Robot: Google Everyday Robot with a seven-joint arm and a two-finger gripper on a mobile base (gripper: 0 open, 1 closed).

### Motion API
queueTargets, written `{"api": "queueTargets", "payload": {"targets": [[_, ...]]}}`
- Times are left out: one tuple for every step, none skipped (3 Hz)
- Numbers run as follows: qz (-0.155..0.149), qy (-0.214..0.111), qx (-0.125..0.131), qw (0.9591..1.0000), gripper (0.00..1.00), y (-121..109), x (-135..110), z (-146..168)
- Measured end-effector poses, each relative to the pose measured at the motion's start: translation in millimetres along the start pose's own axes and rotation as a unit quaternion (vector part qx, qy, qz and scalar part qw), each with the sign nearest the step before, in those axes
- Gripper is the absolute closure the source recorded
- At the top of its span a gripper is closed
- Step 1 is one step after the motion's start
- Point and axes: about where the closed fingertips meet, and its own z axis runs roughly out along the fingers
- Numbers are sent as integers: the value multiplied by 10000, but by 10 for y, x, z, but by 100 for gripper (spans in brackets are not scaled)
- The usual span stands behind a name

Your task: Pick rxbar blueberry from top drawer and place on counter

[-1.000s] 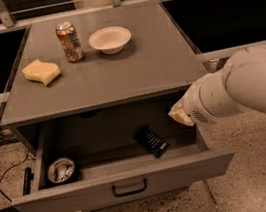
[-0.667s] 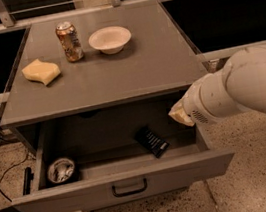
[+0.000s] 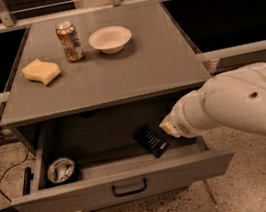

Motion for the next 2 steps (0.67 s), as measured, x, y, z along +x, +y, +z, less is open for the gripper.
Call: {"api": "queueTargets", "payload": {"targets": [[160,-32,-49,9999,100,81,5,259],[302,-77,-143,9994,100,177,13,503]]}}
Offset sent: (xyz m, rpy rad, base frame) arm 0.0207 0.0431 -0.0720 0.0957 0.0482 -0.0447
